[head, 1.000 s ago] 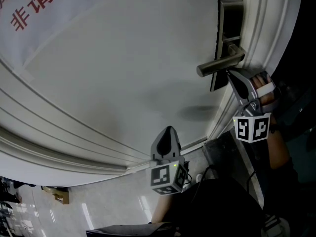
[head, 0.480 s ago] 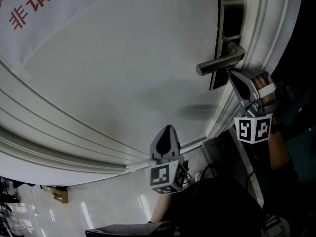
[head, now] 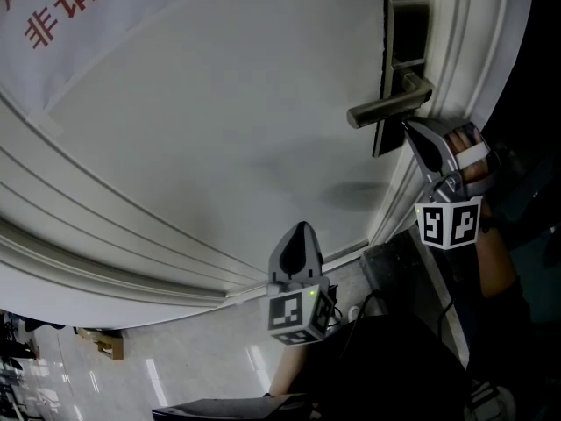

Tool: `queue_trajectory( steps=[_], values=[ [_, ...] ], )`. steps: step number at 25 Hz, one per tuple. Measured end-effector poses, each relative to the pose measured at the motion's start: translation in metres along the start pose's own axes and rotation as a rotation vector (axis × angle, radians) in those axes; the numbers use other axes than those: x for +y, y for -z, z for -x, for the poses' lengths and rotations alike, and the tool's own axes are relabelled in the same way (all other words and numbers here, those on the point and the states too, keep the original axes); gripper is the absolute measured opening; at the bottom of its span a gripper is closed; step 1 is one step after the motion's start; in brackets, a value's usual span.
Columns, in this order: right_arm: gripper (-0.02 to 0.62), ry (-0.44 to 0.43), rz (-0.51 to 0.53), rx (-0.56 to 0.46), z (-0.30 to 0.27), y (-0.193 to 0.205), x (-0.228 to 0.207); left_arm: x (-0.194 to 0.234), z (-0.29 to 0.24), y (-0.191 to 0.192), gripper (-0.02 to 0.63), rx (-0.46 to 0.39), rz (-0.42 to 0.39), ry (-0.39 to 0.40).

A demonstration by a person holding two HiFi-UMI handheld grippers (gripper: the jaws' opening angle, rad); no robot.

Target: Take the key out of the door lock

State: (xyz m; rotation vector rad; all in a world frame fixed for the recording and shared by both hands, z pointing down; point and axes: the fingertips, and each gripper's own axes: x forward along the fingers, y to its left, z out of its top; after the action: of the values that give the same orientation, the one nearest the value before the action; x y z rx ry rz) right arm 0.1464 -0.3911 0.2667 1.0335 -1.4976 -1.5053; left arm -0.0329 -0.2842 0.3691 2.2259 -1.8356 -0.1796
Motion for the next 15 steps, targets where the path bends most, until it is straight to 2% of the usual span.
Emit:
queue_trajectory(
  steps=[15],
  values=[
    [0.011, 0.001, 0.004, 0.014, 0.0004, -0.0005, -0.0004, 0.0066, 0.002, -0.0028, 0.0, -0.001, 0.0, -0.011]
  ],
)
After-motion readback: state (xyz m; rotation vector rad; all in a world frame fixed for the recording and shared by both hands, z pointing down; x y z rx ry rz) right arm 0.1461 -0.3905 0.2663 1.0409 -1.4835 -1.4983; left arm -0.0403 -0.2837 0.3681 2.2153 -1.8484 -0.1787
